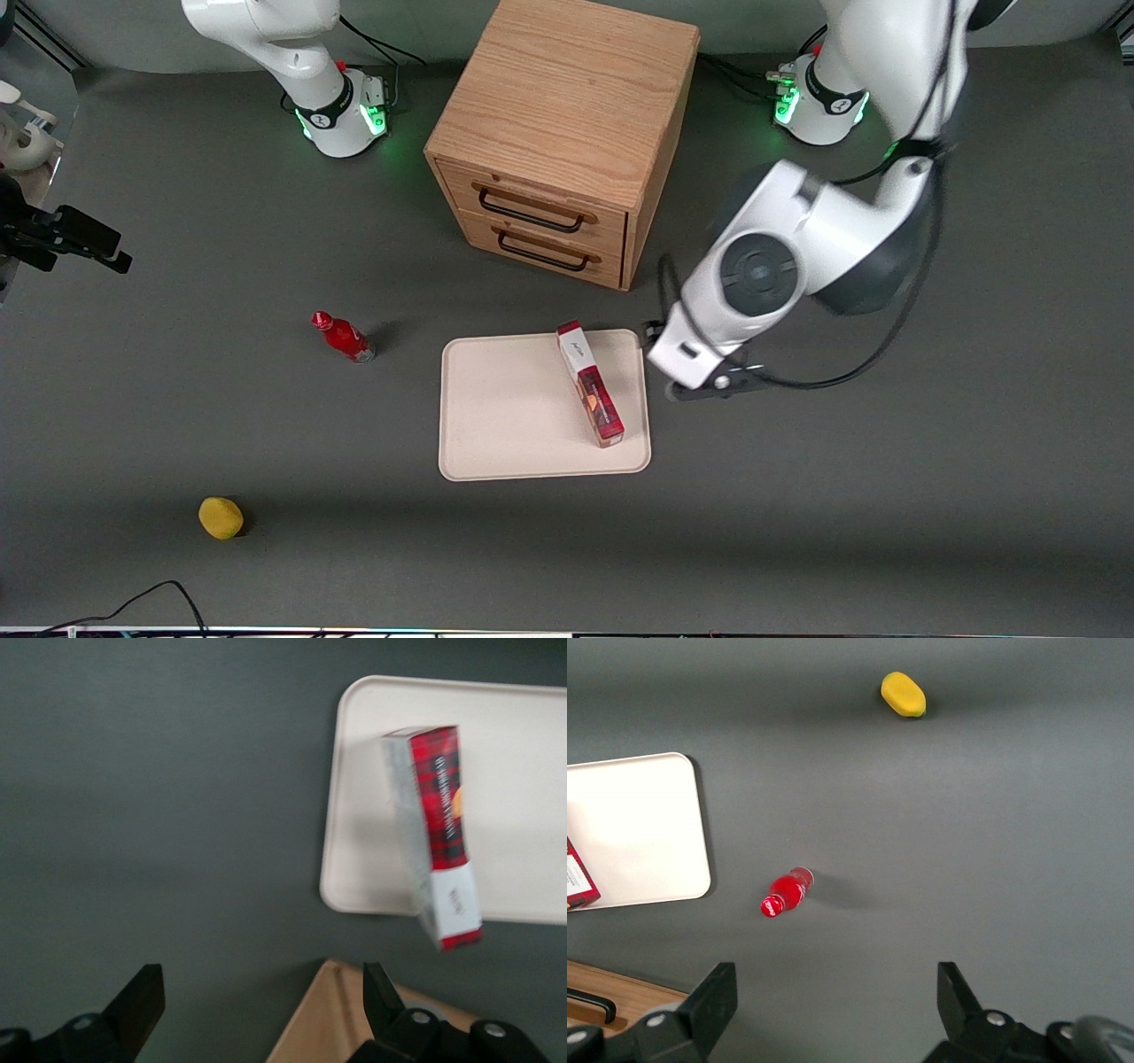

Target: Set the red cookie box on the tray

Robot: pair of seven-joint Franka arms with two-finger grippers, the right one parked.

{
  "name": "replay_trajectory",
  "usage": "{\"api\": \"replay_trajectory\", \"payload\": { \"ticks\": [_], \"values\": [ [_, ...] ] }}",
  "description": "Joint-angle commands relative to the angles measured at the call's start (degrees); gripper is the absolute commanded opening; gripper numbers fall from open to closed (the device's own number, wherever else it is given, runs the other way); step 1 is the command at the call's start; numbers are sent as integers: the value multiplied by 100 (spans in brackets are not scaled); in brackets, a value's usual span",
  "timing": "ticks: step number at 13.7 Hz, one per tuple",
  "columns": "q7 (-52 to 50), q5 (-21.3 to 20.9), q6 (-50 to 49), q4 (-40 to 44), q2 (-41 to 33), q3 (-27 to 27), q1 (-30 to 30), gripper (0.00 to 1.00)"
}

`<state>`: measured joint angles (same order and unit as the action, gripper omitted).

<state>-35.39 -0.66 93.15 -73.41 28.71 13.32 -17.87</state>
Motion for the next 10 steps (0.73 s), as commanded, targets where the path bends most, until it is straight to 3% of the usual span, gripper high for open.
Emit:
{"api": "replay_trajectory", "payload": {
  "ticks": [1,7,10],
  "values": [
    [1048,136,-43,-1478,-1302,-205,371,100],
    [2957,-4,509,-3808,-3325,-1707,425,100],
    [3642,-417,555,-4067,-3907,-2112,425,100]
  ]
}}
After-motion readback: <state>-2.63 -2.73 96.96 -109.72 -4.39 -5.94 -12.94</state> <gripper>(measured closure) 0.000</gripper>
